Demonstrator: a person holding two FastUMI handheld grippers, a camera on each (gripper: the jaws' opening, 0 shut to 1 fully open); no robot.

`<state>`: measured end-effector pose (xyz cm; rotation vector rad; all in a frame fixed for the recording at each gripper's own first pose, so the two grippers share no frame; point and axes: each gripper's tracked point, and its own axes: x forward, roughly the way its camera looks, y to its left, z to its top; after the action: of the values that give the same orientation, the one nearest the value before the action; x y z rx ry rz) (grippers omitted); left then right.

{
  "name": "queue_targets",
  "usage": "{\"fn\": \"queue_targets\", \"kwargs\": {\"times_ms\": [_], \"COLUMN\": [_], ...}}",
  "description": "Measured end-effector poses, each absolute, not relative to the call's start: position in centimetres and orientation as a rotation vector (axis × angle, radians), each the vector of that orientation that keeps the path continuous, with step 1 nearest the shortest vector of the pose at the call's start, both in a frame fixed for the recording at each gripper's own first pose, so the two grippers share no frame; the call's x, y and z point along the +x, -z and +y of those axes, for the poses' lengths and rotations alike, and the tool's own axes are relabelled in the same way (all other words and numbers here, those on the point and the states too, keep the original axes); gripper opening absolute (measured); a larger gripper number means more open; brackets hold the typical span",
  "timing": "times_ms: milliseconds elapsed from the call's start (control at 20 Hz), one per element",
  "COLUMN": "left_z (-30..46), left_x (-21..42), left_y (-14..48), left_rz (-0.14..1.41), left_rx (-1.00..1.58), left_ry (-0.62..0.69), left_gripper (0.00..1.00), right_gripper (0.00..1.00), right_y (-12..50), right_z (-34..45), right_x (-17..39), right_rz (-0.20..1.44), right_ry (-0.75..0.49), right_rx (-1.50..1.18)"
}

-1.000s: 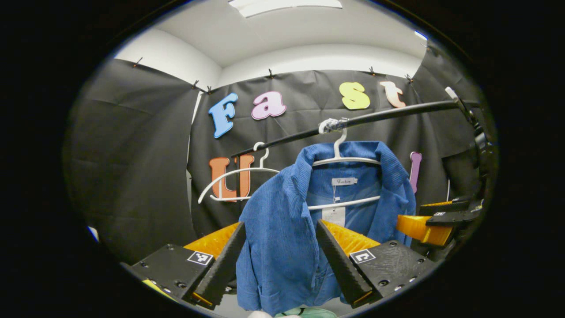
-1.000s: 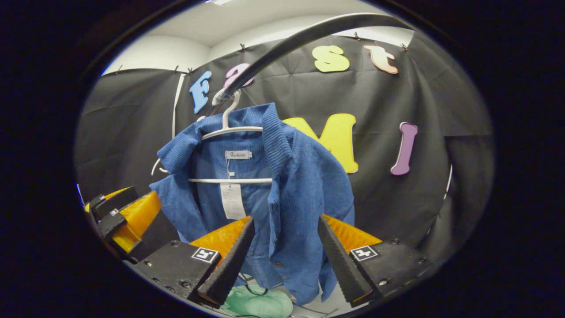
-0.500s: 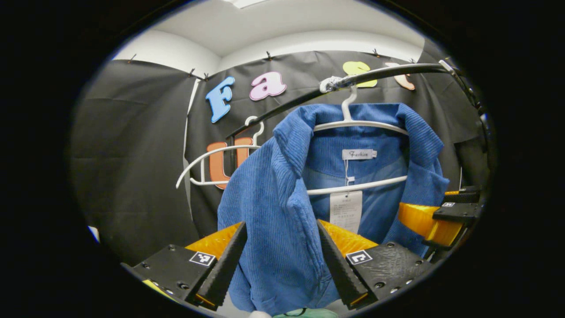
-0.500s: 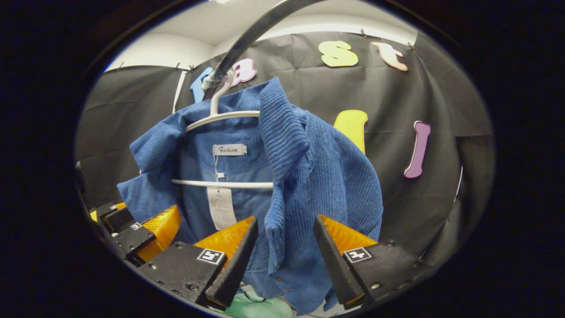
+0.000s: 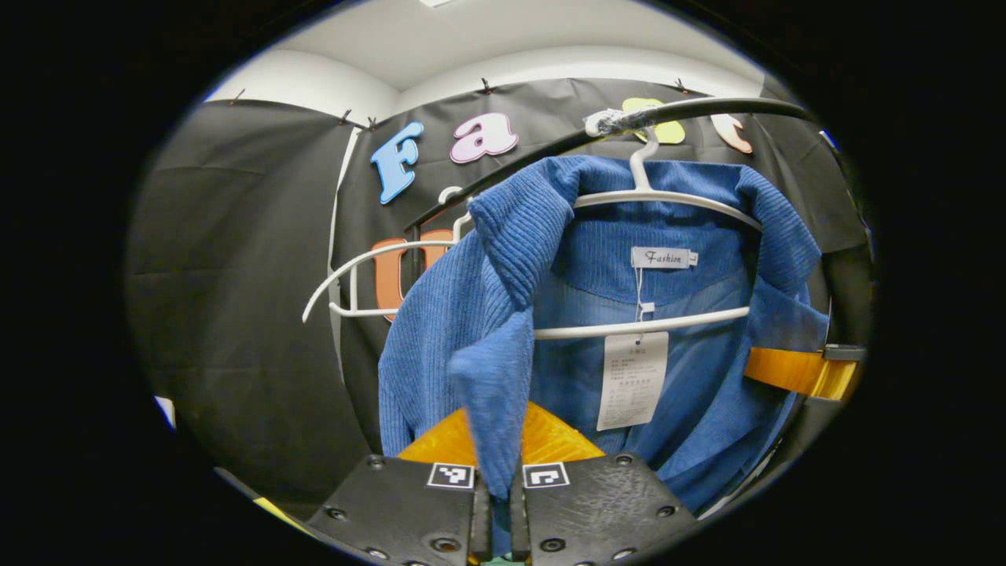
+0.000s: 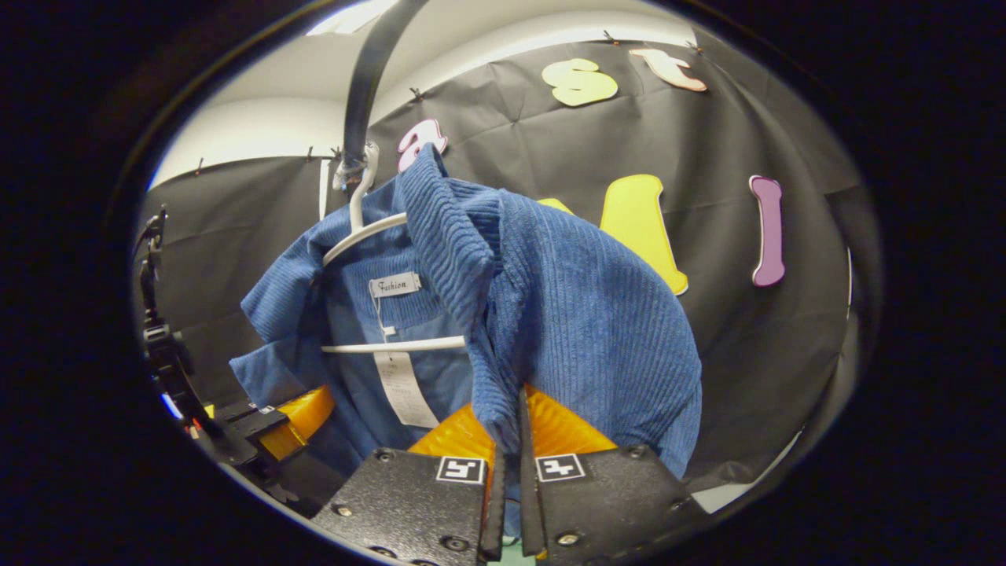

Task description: Grasp the clothes on the hanger with both hands and then place them into the laundry hamper below.

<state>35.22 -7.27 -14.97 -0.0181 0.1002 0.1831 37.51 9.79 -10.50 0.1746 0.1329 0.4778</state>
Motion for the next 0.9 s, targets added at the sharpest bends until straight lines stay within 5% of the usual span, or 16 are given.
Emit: {"fn": "queue_targets", "kwargs": {"times_ms": [50, 150, 500, 900], "left_z": [-7.4, -7.7, -6.2, -3.3], "left_x": [35.1, 35.2, 35.8, 36.2], "left_y": [14.9, 14.5, 10.1, 3.0], "left_rz": [0.102, 0.090, 0.006, -0.108], "left_rx": [-0.021, -0.025, -0.066, -0.180], "left_ry": [-0.174, -0.146, -0.146, -0.109], "left_gripper": [0.00, 0.06, 0.04, 0.03], "right_gripper": [0.09, 0.06, 0.05, 0.05], "right_y": [10.2, 9.5, 6.2, 0.8], "right_z": [10.0, 10.4, 11.6, 9.8], "right_x": [37.2, 36.7, 34.4, 34.2], "right_rz": [0.136, 0.130, 0.122, 0.054], "right_ry": [-0.505, -0.581, -0.826, -0.948], "right_rx": [0.191, 0.218, 0.480, 0.658]}}
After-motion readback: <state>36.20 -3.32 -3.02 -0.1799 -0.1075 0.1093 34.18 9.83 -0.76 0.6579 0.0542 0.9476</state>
